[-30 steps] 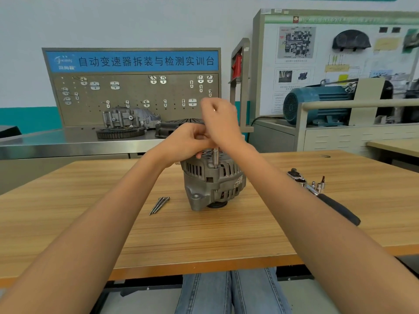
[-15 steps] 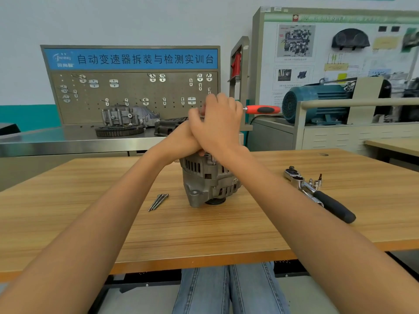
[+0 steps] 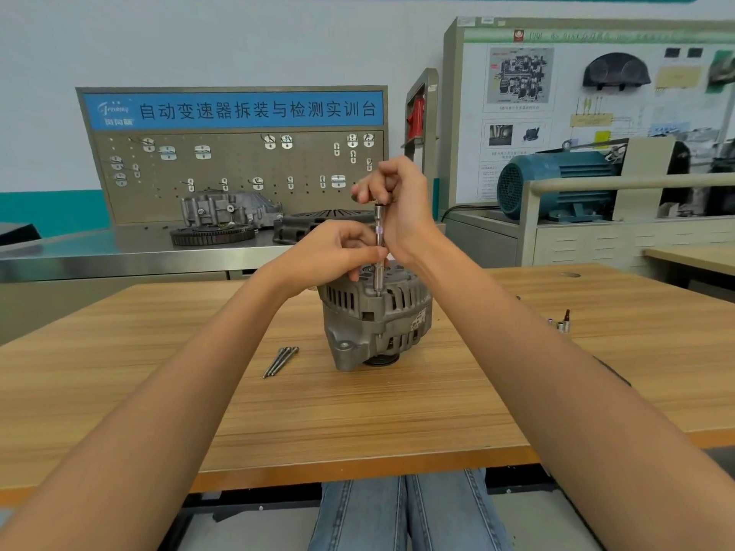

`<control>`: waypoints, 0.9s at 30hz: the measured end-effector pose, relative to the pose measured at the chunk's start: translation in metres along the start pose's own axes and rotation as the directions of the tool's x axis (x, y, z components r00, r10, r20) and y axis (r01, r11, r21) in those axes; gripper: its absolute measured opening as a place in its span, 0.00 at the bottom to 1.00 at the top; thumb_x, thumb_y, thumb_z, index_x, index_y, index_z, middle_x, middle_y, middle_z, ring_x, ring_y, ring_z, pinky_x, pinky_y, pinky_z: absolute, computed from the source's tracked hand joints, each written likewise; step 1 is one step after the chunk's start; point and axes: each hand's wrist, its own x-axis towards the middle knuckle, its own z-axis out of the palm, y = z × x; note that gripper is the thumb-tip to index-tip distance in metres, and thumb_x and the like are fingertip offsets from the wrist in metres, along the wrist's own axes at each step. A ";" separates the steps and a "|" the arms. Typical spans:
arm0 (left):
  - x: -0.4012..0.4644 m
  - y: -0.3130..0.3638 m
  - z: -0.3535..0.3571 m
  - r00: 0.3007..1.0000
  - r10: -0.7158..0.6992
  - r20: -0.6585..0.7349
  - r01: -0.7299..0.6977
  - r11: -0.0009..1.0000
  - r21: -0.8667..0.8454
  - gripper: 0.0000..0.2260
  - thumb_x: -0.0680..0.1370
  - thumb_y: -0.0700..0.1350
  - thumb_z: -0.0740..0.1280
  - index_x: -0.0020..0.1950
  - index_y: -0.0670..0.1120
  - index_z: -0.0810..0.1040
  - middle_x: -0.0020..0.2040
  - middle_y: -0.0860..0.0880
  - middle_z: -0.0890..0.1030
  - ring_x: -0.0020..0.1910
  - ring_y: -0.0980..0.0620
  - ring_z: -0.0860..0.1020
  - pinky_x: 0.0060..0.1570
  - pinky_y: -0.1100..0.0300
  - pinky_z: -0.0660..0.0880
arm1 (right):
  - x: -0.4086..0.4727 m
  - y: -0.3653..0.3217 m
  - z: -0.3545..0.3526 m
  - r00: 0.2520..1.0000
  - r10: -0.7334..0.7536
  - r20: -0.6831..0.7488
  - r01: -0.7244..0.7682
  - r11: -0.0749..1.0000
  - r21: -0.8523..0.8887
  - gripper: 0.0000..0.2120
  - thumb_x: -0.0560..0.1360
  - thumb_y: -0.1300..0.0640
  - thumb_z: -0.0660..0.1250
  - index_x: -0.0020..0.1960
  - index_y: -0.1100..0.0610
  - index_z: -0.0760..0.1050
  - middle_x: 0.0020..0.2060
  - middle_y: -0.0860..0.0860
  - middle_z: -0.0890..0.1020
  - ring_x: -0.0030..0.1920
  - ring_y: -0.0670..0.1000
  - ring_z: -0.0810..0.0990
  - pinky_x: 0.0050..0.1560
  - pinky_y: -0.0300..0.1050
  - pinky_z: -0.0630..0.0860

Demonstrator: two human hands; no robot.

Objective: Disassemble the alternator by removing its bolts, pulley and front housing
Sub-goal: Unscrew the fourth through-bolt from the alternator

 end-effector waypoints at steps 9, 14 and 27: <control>0.002 0.002 0.002 0.994 -0.001 -0.113 0.018 0.989 0.145 0.08 0.75 0.32 0.61 0.43 0.43 0.75 0.32 0.50 0.74 0.30 0.57 0.70 0.28 0.66 0.66 | -0.019 0.026 0.010 0.866 -0.495 0.069 0.075 -0.008 -0.997 0.09 0.73 0.53 0.58 0.47 0.57 0.71 0.42 0.52 0.73 0.46 0.53 0.70 0.55 0.48 0.62; 0.000 0.004 0.003 0.988 0.049 -0.145 -0.033 0.993 0.116 0.09 0.76 0.33 0.64 0.52 0.45 0.71 0.45 0.46 0.78 0.43 0.51 0.74 0.42 0.60 0.75 | -0.021 0.026 0.017 0.859 -0.507 0.071 0.019 -0.107 -0.994 0.15 0.73 0.49 0.56 0.53 0.58 0.71 0.48 0.54 0.73 0.50 0.55 0.71 0.59 0.50 0.60; -0.001 0.001 0.005 0.998 0.003 -0.058 -0.001 1.000 0.028 0.07 0.75 0.38 0.66 0.39 0.48 0.76 0.24 0.58 0.76 0.23 0.63 0.72 0.25 0.72 0.68 | -0.009 0.010 0.010 0.953 -0.294 -0.071 0.199 0.787 -0.585 0.18 0.76 0.61 0.57 0.27 0.57 0.62 0.26 0.49 0.66 0.33 0.49 0.67 0.43 0.46 0.66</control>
